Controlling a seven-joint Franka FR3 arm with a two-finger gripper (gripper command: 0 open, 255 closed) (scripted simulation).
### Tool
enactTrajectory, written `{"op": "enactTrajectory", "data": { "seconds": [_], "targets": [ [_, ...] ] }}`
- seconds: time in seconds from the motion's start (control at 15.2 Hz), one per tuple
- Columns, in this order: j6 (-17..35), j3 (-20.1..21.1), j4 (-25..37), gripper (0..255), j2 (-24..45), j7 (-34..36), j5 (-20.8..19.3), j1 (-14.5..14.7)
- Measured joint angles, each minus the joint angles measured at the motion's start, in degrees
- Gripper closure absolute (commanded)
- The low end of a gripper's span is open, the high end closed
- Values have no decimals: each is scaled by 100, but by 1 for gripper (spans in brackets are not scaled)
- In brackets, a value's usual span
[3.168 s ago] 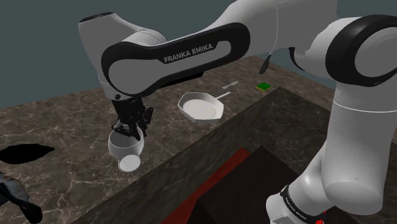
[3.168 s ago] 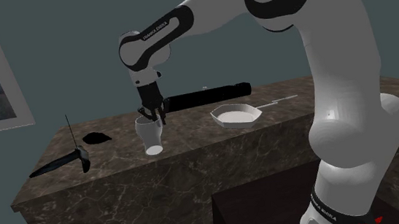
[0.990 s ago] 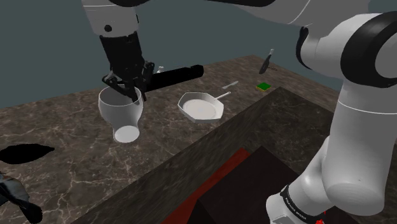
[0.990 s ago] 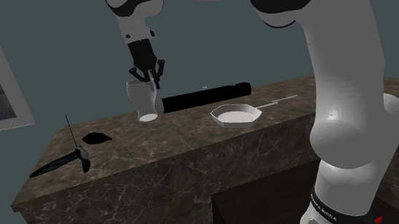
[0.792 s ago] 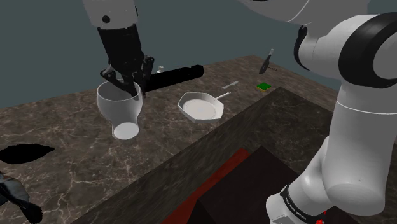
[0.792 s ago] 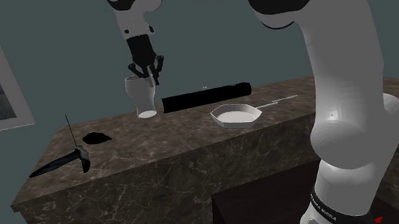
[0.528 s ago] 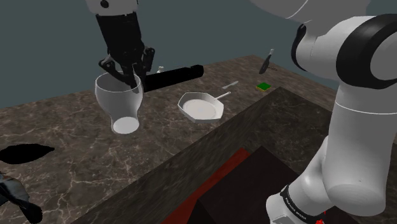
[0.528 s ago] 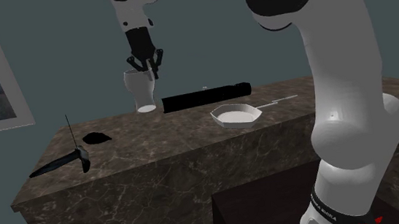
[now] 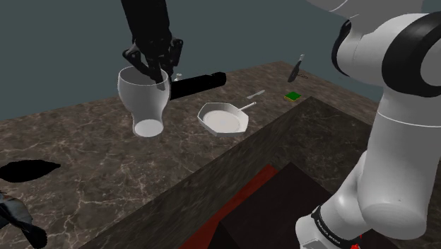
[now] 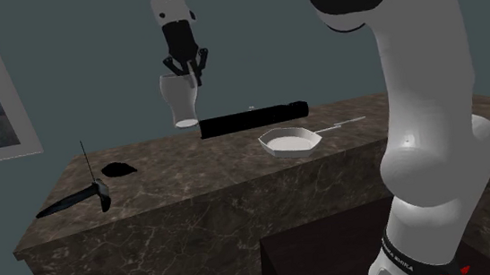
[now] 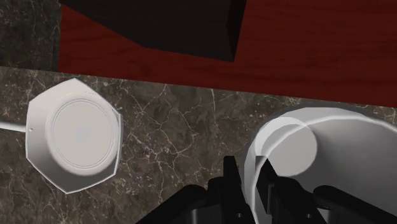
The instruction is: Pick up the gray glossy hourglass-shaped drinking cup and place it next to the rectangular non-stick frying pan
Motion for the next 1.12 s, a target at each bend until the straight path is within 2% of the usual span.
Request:
{"op": "enactTrajectory", "data": {
  "seconds": [0.46, 1.12],
  "targets": [
    [529, -268, -1497, 255, -1175, -1034, 397, -1004],
    [1029, -928, -2801, 255, -2244, -2531, 588, -1896]
  ]
}}
